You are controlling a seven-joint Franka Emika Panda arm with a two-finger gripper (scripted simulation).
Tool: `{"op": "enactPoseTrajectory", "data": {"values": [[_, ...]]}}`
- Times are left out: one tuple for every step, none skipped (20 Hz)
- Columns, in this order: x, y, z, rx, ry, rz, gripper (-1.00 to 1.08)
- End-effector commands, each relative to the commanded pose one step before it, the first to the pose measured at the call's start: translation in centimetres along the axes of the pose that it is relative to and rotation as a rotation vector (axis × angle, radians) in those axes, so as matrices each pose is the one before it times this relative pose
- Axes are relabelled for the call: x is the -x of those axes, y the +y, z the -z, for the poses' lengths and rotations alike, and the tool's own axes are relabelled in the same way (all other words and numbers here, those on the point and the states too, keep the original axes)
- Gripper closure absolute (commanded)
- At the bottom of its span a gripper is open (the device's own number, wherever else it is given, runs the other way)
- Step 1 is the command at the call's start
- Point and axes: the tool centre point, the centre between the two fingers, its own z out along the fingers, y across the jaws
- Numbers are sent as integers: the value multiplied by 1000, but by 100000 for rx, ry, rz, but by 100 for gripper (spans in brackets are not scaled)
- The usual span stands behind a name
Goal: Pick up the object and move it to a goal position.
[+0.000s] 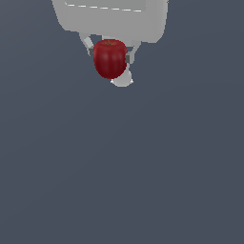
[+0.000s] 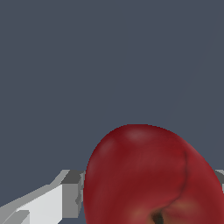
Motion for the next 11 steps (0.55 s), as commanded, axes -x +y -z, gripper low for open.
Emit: {"op": "enactPoseTrajectory", "data": {"values": [[-151, -89, 893, -78, 206, -1, 108], [-51, -30, 220, 0, 0, 0, 108], [-46, -26, 193, 0, 0, 0, 108], [-40, -23, 167, 0, 0, 0, 108], [-35, -20, 142, 0, 0, 0, 108], [-29, -17, 119, 0, 0, 0, 108], [-24, -14, 96, 0, 0, 0, 108], [-19, -11, 74, 0, 0, 0, 108], [-13, -8, 52, 0, 0, 0, 108], [-8, -5, 31, 0, 0, 0, 108], [-3, -2, 10, 0, 0, 0, 108]]}}
